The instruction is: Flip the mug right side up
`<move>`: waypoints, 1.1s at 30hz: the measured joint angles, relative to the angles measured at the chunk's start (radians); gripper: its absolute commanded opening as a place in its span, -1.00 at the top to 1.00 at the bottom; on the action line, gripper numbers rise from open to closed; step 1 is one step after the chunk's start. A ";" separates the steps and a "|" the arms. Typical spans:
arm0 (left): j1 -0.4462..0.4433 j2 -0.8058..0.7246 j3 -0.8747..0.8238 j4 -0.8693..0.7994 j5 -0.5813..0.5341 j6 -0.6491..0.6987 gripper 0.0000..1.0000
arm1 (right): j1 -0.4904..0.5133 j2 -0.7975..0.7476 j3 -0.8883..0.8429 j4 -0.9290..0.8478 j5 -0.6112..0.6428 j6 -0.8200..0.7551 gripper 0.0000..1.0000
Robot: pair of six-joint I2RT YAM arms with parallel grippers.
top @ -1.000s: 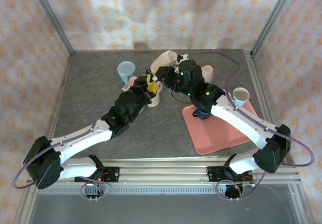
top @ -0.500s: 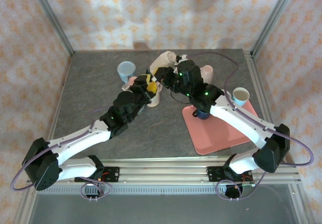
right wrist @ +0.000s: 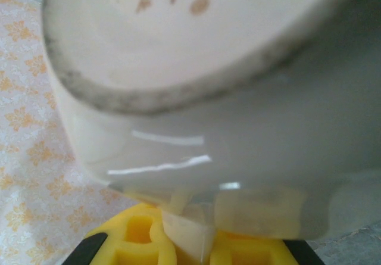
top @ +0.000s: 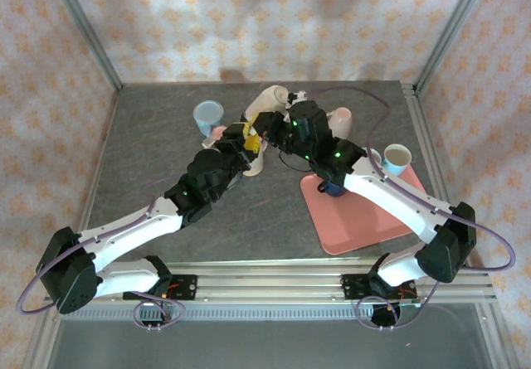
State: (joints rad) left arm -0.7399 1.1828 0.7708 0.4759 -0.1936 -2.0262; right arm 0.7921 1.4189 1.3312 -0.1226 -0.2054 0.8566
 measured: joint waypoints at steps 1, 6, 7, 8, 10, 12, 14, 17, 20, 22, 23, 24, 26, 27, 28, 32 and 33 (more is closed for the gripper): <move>0.000 0.000 0.000 0.000 -0.002 0.000 0.31 | 0.002 0.000 0.000 0.000 0.004 -0.003 1.00; -0.007 0.005 -0.002 0.002 -0.017 0.000 0.43 | 0.014 0.000 0.001 0.004 0.024 -0.021 1.00; -0.007 0.008 -0.002 0.004 -0.018 0.000 0.44 | 0.015 0.000 0.001 0.004 0.027 -0.024 1.00; -0.007 0.012 -0.002 0.009 -0.021 0.000 0.46 | 0.015 0.000 0.001 0.004 0.031 -0.028 1.00; -0.007 0.021 -0.001 0.016 -0.023 0.000 0.50 | 0.015 0.002 0.001 0.004 0.041 -0.035 1.00; -0.006 0.030 -0.001 0.022 -0.025 0.000 0.55 | 0.015 0.007 0.001 0.004 0.049 -0.043 1.00; -0.006 0.036 -0.001 0.024 -0.030 0.000 0.58 | 0.015 0.011 0.001 0.003 0.053 -0.051 1.00; -0.006 0.037 -0.001 0.024 -0.040 0.000 0.65 | 0.016 0.013 0.001 0.004 0.056 -0.072 1.00; -0.006 0.037 -0.001 0.027 -0.050 0.000 0.71 | 0.017 0.013 -0.005 0.016 0.055 -0.097 1.00; -0.004 0.037 -0.001 0.025 -0.051 0.000 0.74 | 0.017 0.013 -0.016 0.034 0.052 -0.114 1.00; -0.003 0.037 -0.001 0.022 -0.051 0.000 0.75 | 0.017 0.011 -0.023 0.045 0.051 -0.124 1.00; 0.000 0.037 -0.001 0.017 -0.050 0.000 0.76 | 0.018 0.010 -0.031 0.054 0.051 -0.131 1.00; 0.002 0.037 -0.001 0.006 -0.050 0.000 0.77 | 0.019 0.009 -0.043 0.066 0.051 -0.144 1.00; 0.003 0.036 -0.001 0.000 -0.049 0.000 0.77 | 0.020 0.009 -0.047 0.071 0.050 -0.148 1.00; 0.003 0.035 -0.001 -0.006 -0.049 0.000 0.77 | 0.020 0.009 -0.050 0.073 0.049 -0.151 1.00; 0.014 0.020 -0.001 -0.028 -0.030 0.000 0.64 | 0.024 0.009 -0.056 0.089 0.048 -0.151 1.00; 0.016 0.014 -0.001 -0.034 -0.026 0.000 0.57 | 0.026 0.009 -0.057 0.096 0.048 -0.151 1.00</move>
State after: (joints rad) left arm -0.7242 1.1973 0.7696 0.4419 -0.2199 -2.0262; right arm 0.8181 1.4277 1.2743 -0.0269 -0.1570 0.7055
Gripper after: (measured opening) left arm 0.172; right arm 0.132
